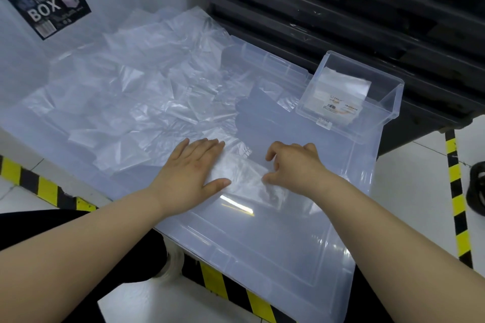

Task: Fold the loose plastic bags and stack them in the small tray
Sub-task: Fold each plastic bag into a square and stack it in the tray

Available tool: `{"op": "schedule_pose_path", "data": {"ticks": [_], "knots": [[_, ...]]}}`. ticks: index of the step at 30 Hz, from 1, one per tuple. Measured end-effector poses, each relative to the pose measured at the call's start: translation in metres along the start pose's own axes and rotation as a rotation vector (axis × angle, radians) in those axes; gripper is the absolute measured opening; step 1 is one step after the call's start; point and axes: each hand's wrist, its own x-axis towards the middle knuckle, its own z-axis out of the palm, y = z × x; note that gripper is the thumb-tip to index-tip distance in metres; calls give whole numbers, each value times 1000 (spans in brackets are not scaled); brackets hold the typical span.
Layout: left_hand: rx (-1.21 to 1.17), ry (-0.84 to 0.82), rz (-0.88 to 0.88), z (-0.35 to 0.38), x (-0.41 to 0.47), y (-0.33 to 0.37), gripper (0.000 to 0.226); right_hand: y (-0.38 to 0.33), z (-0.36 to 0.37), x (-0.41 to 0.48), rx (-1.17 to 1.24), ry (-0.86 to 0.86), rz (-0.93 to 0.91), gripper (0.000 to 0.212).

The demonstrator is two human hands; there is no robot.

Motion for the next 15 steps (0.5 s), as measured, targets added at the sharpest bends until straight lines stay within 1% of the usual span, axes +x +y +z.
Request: {"op": "schedule_pose_path", "data": {"ticks": [2,3,4,7,9,11,13,15], "knots": [[-13,18,-50,-4,1,-1,113,-2,-1,-1,0,-46,-7,20],[-16,27,-63,-5,2,-2,111,-3,-1,-1,-9,-68,-12,15],[-18,29,-70,-6,2,-3,111,-4,-1,-1,-20,-93,-16,13],[-24,15,-77,-9,3,-4,112,-4,-1,-2,0,-159,-52,26],[-64,62,-72,-11,4,-4,109,0,-2,-3,58,-160,-103,22],[-133,162,-64,-12,5,-4,102,5,-6,-4,169,-149,-150,16],[-179,297,-46,-11,5,-4,91,9,-11,-4,343,-94,-157,23],[-284,467,-65,-13,5,-1,78,11,-15,-3,529,5,-114,31]]}}
